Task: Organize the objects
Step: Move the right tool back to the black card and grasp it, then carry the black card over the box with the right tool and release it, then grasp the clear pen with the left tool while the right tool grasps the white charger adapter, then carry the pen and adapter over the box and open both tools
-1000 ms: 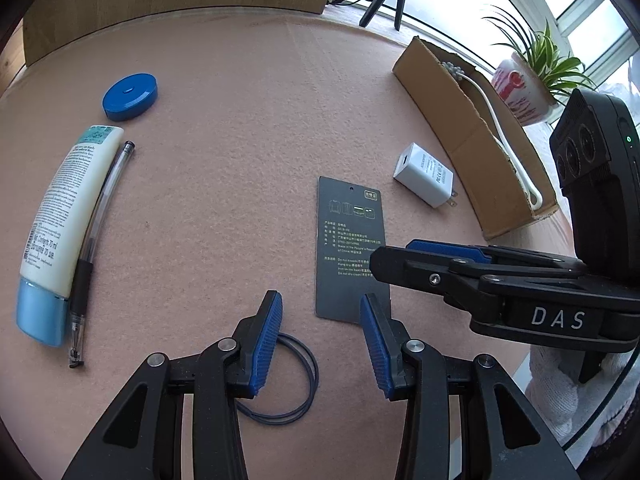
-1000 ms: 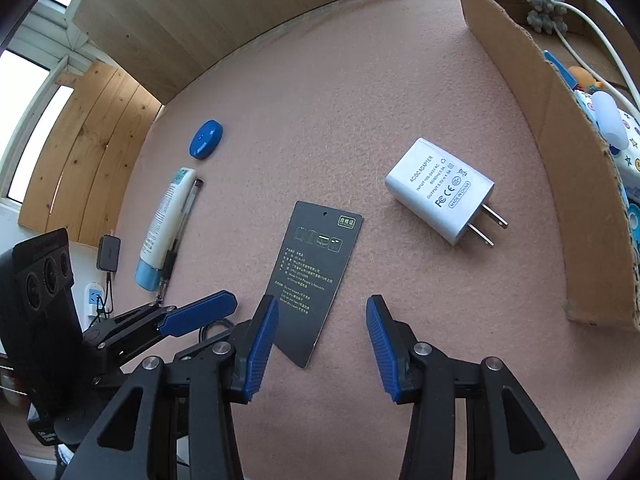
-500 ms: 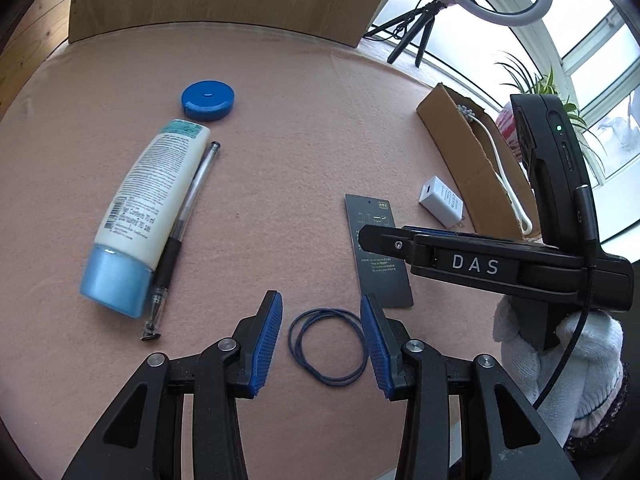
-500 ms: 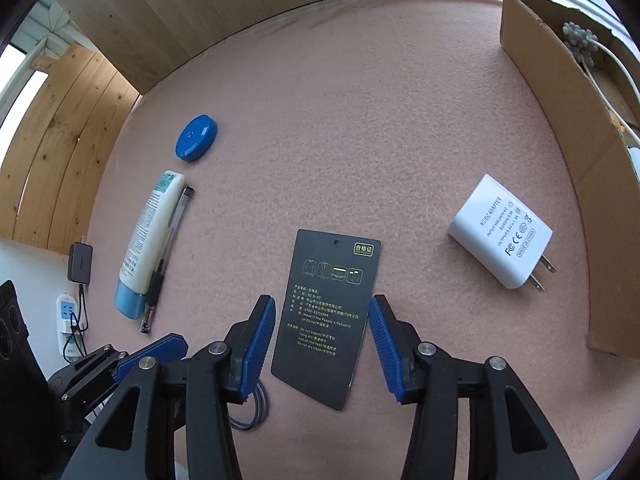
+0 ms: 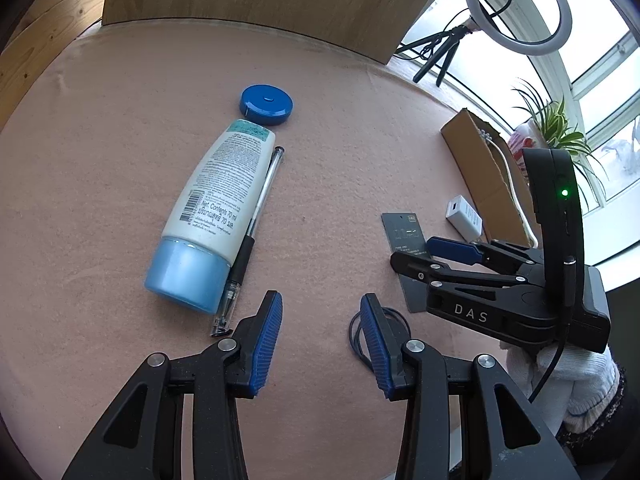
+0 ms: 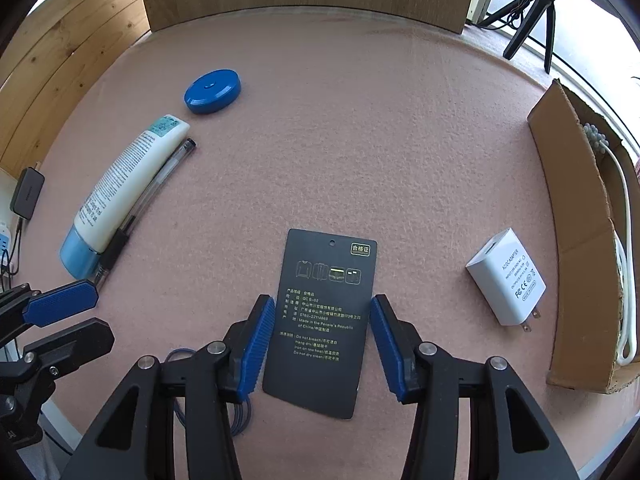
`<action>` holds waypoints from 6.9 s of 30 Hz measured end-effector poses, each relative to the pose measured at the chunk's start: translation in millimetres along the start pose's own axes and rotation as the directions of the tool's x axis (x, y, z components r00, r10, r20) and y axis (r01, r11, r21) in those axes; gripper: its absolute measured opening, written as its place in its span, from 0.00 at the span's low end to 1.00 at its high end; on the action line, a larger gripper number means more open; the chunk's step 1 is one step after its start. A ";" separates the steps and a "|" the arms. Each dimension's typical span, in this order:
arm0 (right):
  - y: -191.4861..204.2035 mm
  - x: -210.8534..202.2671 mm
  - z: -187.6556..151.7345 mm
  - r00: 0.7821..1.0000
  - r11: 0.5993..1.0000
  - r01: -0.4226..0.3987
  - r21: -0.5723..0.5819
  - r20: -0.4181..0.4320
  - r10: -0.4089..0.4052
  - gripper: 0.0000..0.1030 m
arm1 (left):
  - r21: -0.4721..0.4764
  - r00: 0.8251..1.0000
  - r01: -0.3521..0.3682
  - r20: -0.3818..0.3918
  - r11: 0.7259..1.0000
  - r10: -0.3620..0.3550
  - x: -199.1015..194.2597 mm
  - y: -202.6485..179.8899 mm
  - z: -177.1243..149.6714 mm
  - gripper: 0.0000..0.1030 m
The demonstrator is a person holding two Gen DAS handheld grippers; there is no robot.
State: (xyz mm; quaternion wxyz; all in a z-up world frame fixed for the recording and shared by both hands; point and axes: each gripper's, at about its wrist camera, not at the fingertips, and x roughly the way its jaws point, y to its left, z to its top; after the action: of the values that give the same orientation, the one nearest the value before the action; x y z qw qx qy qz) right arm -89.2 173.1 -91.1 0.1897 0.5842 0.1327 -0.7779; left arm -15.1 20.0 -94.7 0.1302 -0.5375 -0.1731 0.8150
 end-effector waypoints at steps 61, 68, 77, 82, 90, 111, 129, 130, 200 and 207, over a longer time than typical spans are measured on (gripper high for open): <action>-239.3 -98.7 -18.2 0.968 0.937 0.019 0.349 0.227 -0.104 0.47 | -0.009 0.999 -0.047 -0.006 0.999 0.047 52.4 -63.3 28.3 0.43; -230.1 -104.1 -17.3 0.964 0.941 0.001 0.340 0.249 -0.091 0.52 | -0.022 0.998 -0.057 0.012 0.998 0.057 42.8 -52.3 29.4 0.43; -198.9 -110.0 -12.8 0.955 0.951 -0.079 0.299 0.295 -0.013 0.52 | -0.064 0.996 -0.081 0.036 0.995 0.083 23.0 -21.1 30.5 0.43; -166.6 -108.9 -11.9 0.951 0.965 -0.134 0.227 0.304 0.060 0.52 | -0.084 0.995 -0.092 0.041 0.992 0.095 16.5 -6.5 32.0 0.42; -122.7 -95.6 -12.3 0.951 0.967 -0.195 0.164 0.271 0.146 0.52 | -0.052 0.989 -0.137 0.042 0.989 0.139 15.5 -1.4 37.0 0.42; -101.1 -74.3 -1.1 0.964 0.973 -0.203 0.110 0.198 0.179 0.52 | 0.029 0.973 -0.232 0.004 0.972 0.232 28.2 6.9 39.4 0.41; -98.0 -22.5 33.0 0.993 0.995 -0.085 0.058 0.082 0.080 0.52 | 0.000 0.976 -0.216 -0.024 0.976 0.216 41.5 11.2 43.2 0.24; -97.3 -21.5 33.2 0.994 0.995 -0.083 0.055 0.076 0.079 0.52 | 0.000 0.976 -0.217 -0.024 0.976 0.217 41.6 10.5 42.2 0.21; -278.3 -110.6 -51.4 0.960 0.924 -0.070 0.375 0.276 -0.039 0.31 | 0.082 0.990 0.108 0.086 0.991 -0.115 99.6 -243.6 136.0 0.09; -288.5 -102.8 -54.7 0.963 0.921 -0.071 0.382 0.267 -0.037 0.31 | 0.098 0.991 0.108 0.074 0.989 -0.115 133.0 -277.6 145.3 0.09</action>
State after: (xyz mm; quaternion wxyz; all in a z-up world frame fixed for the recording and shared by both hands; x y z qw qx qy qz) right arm -146.9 468.4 -12.3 0.0932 0.5002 -0.0561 -0.8591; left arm -193.4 303.8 -35.5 0.1938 -0.4875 -0.1695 0.8343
